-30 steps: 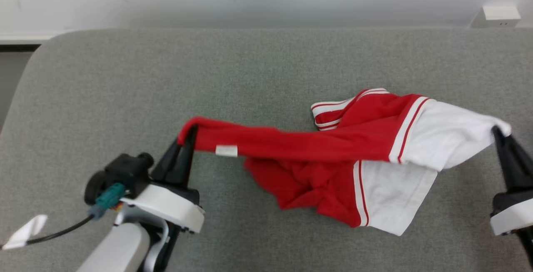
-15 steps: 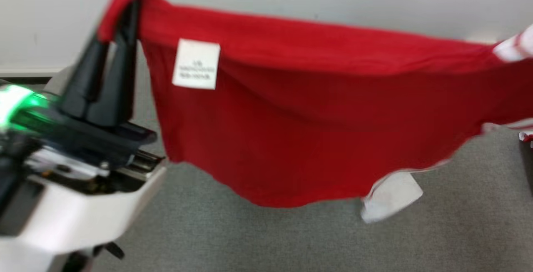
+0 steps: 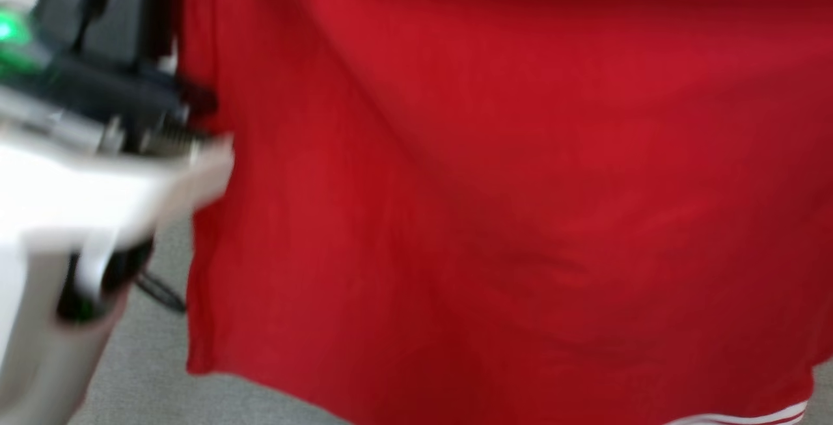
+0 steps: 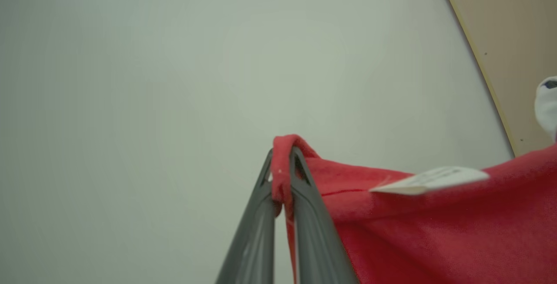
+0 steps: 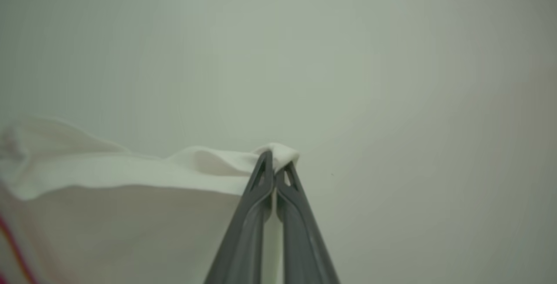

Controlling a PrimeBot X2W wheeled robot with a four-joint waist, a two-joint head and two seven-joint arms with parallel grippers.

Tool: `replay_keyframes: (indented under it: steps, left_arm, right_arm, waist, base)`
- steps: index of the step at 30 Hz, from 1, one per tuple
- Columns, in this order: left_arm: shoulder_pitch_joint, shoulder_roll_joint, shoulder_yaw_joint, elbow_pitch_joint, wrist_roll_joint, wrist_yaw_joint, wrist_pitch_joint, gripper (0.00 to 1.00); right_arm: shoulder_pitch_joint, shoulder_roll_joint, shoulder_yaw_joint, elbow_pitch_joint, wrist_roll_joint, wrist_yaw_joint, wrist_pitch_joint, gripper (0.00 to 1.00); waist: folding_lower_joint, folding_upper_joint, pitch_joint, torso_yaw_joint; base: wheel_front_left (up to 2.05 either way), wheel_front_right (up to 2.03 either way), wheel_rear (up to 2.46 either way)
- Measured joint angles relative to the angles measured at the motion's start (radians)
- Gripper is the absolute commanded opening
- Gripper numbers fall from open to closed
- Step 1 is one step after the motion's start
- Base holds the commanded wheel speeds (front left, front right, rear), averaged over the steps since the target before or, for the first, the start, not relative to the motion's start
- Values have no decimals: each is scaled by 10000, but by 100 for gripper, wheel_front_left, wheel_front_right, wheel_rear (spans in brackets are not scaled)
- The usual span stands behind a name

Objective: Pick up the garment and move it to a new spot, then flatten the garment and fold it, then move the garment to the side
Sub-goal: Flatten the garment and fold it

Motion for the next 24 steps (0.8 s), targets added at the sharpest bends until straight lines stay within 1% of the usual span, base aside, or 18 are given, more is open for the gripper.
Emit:
replay_keyframes:
  steps: [2, 3, 6, 8, 11, 13, 15, 18, 21, 24]
  left_arm:
    - [-473, -345, -134, 1413, -483, -368, -104, 0]
    - [-675, -669, -205, 2119, -838, -562, -242, 0]
    - [-1553, -1452, -504, 4596, -1260, -1127, -569, 0]
    - [-2481, -1875, -527, 6289, -1411, -1452, -920, 0]
    - [-3936, -2408, -326, 8675, -1534, -1776, -1653, 0]
    - [-4605, -2577, -236, 10017, -1528, -1871, -2031, 0]
    - [-5112, -2614, 59, 11143, -1628, -1979, -2280, 0]
    - [-5219, -2767, 245, 12590, -1712, -2050, -2426, 0]
    - [-4707, -3016, 326, 14161, -1870, -2069, -2485, 0]
    - [-3887, -3198, 424, 15472, -2125, -2046, -2491, 0]
  right_arm:
    - [-487, 10, 629, 1087, 127, 0, -205, 0]
    - [-766, 44, 986, 1659, 159, 2, -345, 0]
    - [-1916, 249, 1837, 3503, 173, 12, -863, 0]
    - [-2934, 456, 2316, 4788, 188, 12, -1183, 0]
    - [-4600, 949, 2817, 6600, 247, 13, -1764, 0]
    - [-5404, 1509, 3179, 7758, 259, 13, -2107, 0]
    - [-6027, 2098, 3499, 8926, 245, 13, -2441, 0]
    - [-6450, 2681, 4027, 10485, 353, 13, -2516, 0]
    - [-6247, 3227, 4648, 11854, 594, 13, -2665, 0]
    - [-5394, 3820, 5193, 12914, 938, 13, -2886, 0]
  waist:
    - [0, 0, 134, 3]
    - [0, 0, 184, 5]
    - [1, 0, 286, 20]
    - [1, 0, 308, 16]
    - [1, 0, 380, -44]
    - [2, 0, 314, -134]
    - [1, -1, 247, -317]
    - [0, 0, 180, -572]
    - [1, 0, 223, -746]
    - [2, 0, 410, -817]
  base:
    - [0, 0, 0]
    - [0, 0, 0]
    - [0, 0, 0]
    - [0, 0, 0]
    - [0, 0, 0]
    - [0, 0, 0]
    - [0, 0, 0]
    - [0, 0, 0]
    - [0, 0, 0]
    - [0, 0, 0]
